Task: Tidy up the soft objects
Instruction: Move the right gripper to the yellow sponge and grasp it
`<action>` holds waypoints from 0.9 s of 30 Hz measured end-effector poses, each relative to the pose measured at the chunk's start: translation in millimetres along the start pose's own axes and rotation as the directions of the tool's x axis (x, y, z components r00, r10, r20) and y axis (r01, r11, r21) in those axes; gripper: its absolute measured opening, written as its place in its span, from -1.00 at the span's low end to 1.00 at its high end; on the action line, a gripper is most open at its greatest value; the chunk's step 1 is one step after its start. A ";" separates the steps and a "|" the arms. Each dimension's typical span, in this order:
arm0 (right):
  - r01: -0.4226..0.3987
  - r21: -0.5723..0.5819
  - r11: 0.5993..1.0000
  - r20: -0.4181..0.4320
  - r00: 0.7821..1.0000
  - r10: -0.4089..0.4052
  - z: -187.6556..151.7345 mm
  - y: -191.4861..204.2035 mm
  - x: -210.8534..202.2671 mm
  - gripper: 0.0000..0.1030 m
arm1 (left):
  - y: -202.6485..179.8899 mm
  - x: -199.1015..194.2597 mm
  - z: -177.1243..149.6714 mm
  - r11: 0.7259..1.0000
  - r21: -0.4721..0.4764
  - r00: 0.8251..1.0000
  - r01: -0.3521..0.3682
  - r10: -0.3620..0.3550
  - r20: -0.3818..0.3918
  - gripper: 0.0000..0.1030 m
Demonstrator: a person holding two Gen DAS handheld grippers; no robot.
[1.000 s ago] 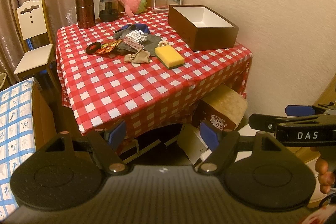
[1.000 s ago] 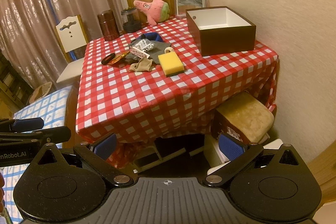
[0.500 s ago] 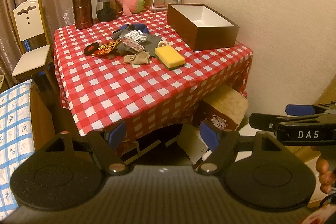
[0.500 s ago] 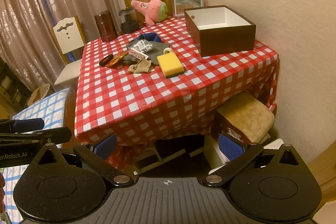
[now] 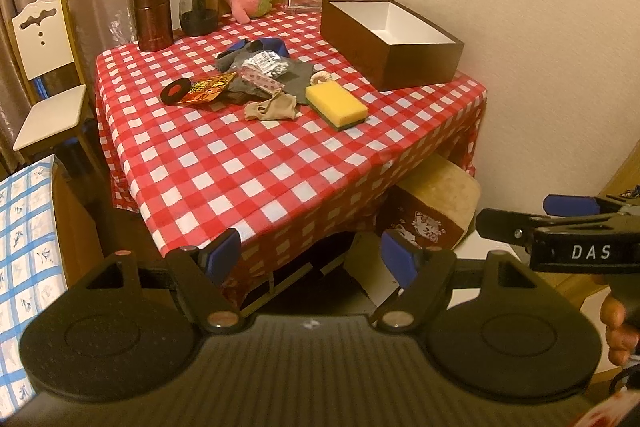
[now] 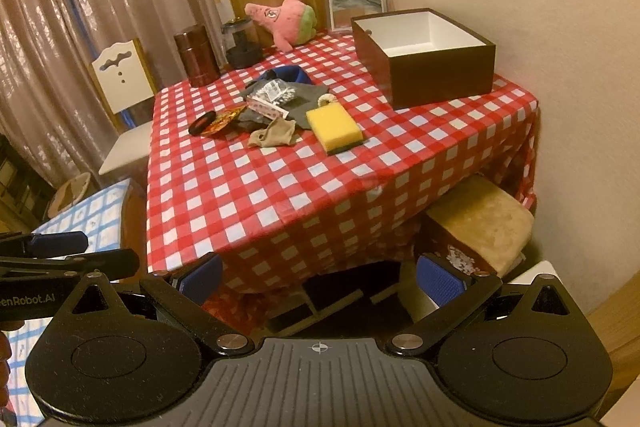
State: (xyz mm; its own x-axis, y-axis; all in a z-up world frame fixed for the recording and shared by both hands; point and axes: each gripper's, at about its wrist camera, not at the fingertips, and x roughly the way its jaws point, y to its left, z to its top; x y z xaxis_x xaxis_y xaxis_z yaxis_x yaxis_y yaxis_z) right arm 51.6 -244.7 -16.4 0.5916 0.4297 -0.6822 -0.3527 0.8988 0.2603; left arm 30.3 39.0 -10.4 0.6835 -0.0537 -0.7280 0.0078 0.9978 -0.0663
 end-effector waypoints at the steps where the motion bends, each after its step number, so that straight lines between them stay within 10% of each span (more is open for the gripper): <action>1: 0.001 0.001 1.000 0.000 1.000 -0.001 0.2 1.1 0.6 1.00 | 5.4 1.6 1.4 1.000 0.001 1.000 0.001 -0.001 -0.002 0.47; 27: 0.000 -0.024 1.000 -0.028 1.000 0.000 33.2 47.0 69.8 0.99 | 73.7 56.5 44.0 0.999 -0.003 0.998 -0.039 0.039 -0.043 0.47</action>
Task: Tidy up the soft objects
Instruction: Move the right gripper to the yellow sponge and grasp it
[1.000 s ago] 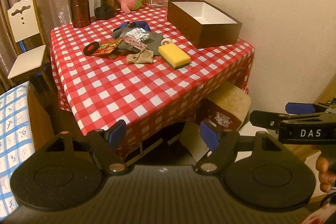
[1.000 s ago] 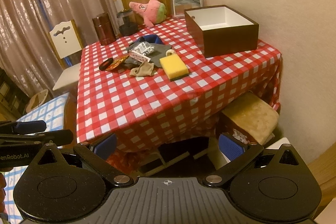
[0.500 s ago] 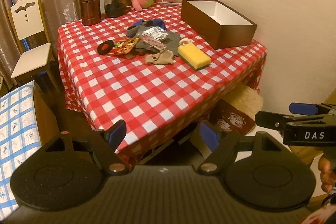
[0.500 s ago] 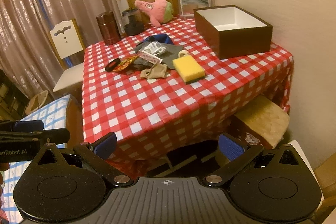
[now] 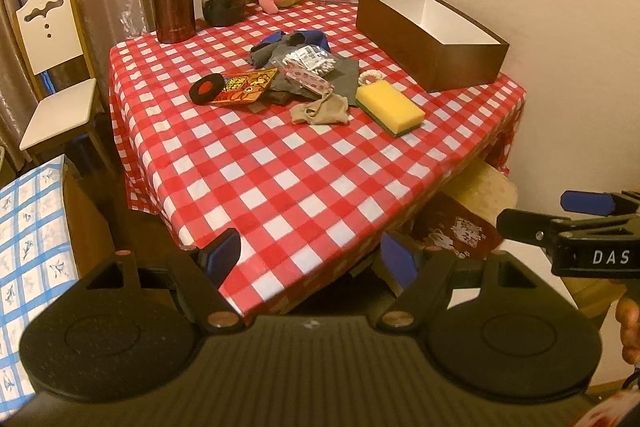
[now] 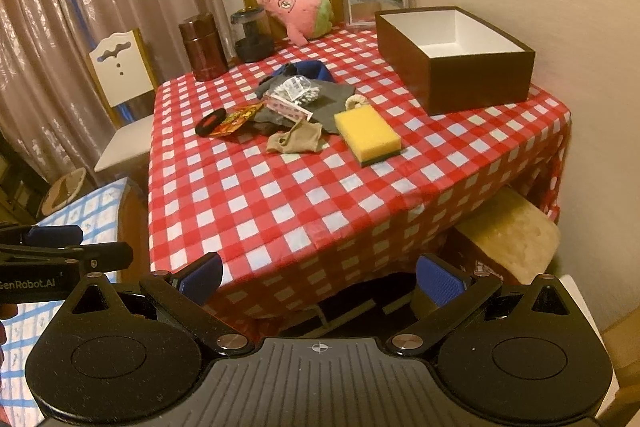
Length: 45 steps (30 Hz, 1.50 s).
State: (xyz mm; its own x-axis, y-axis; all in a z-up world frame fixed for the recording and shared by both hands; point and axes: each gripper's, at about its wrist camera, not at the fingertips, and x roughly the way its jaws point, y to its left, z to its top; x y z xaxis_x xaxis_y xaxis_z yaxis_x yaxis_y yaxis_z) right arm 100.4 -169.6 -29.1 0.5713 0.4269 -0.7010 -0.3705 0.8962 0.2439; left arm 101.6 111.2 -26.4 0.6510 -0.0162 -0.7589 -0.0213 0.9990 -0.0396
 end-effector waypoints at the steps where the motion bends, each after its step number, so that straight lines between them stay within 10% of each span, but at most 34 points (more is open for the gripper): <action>1: 0.000 -0.003 1.000 0.003 1.000 0.000 3.4 -1.1 4.0 0.99 | 0.5 4.0 3.3 1.000 -0.003 1.000 -0.003 0.003 0.001 0.47; 25: -0.081 -0.070 0.994 -0.031 0.996 0.079 147.5 -97.9 156.4 0.91 | -20.4 152.0 138.9 0.991 -0.089 0.994 -0.100 0.095 -0.053 0.47; 45: -0.110 -0.183 0.977 -0.151 0.985 0.082 163.8 -105.4 267.8 0.87 | 4.9 215.4 155.0 0.986 -0.085 0.986 -0.141 0.133 -0.098 0.47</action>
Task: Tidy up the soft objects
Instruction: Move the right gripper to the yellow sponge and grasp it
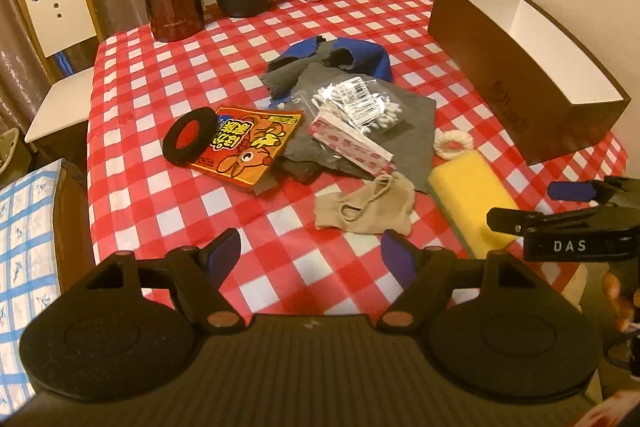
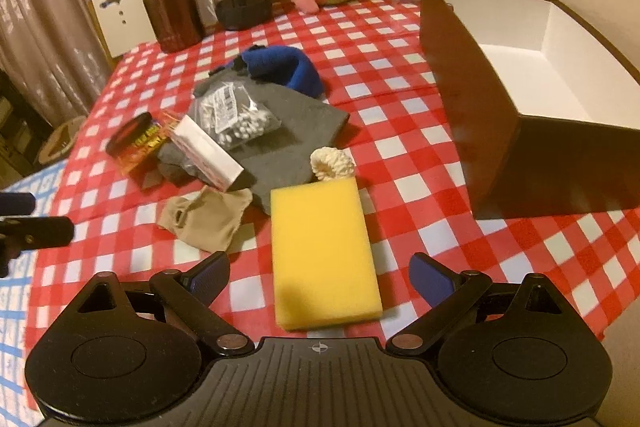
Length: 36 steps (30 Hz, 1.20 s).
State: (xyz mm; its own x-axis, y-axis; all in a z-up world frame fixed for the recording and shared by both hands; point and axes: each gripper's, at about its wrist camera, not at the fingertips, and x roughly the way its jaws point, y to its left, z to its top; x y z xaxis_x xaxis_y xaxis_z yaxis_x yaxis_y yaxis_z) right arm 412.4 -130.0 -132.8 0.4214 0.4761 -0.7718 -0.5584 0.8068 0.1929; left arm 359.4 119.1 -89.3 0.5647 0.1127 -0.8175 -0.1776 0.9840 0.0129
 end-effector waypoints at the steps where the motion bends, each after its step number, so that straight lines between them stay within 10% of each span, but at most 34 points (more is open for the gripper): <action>1: 0.006 -0.004 1.000 0.005 1.000 -0.006 1.3 0.9 4.4 0.87 | 2.5 2.8 1.5 1.000 0.005 1.000 0.005 -0.005 -0.001 0.46; 18: 0.162 -0.067 0.985 -0.094 0.981 -0.168 9.7 16.0 77.6 0.86 | 51.4 49.4 26.1 0.995 0.072 0.997 0.068 -0.064 -0.051 0.39; 20: 0.175 -0.069 0.982 -0.096 0.979 -0.181 8.2 16.7 79.3 0.64 | 55.8 53.2 27.4 0.994 0.074 0.996 0.074 -0.070 -0.054 0.39; 36: 0.103 0.010 0.995 -0.038 0.994 -0.103 23.6 42.8 30.9 0.36 | 95.9 67.1 35.9 0.998 0.057 0.999 0.038 -0.036 -0.031 0.38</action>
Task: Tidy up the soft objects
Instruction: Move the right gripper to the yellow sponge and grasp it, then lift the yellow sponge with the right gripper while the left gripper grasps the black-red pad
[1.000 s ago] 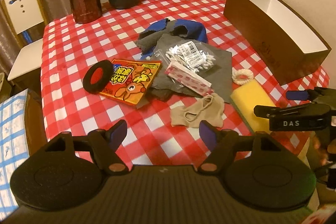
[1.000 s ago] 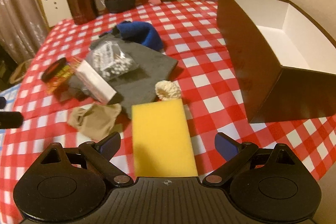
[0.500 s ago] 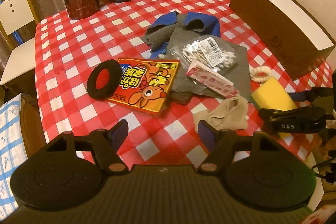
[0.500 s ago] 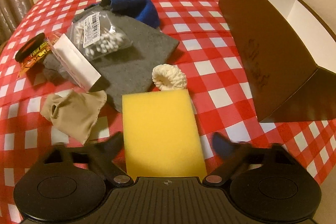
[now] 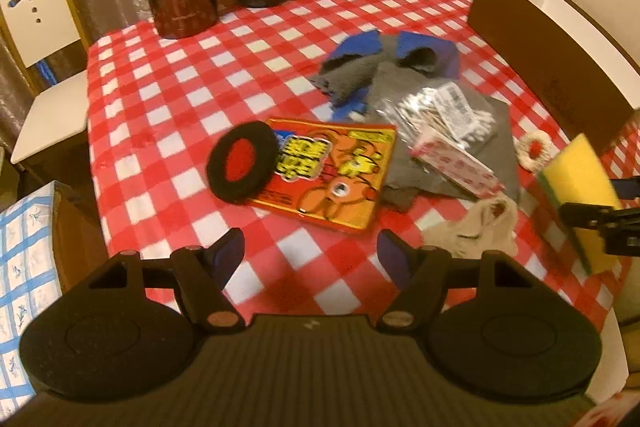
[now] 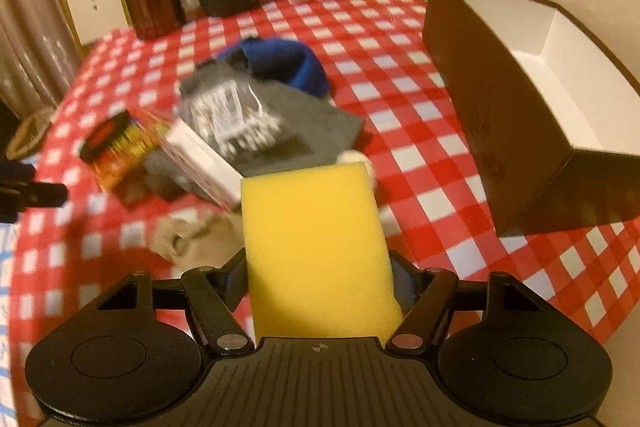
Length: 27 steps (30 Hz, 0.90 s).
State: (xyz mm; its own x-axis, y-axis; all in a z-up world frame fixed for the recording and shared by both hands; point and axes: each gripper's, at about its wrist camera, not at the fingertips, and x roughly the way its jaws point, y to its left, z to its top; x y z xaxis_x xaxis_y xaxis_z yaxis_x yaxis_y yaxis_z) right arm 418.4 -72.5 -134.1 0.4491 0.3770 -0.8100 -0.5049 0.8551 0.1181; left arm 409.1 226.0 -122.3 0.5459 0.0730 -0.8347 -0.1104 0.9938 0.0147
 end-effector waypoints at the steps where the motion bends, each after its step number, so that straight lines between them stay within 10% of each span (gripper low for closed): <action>1: -0.002 0.002 1.000 0.004 1.000 0.002 2.6 1.5 -1.8 0.36 | 2.7 1.0 1.8 1.000 -0.005 1.000 -0.005 0.005 0.001 0.38; 27: 0.103 0.170 0.980 0.034 0.993 -0.110 43.7 -26.1 7.1 0.36 | 62.0 81.2 48.2 0.997 0.070 0.999 0.032 -0.029 -0.046 0.38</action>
State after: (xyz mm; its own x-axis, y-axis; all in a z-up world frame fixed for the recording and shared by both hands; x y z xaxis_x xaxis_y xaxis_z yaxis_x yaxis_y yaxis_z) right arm 466.9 -76.6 -117.8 0.5268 0.2922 -0.7982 -0.3230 0.9374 0.1300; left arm 486.7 297.6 -162.6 0.5103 0.0400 -0.8590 -0.0339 0.9991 0.0264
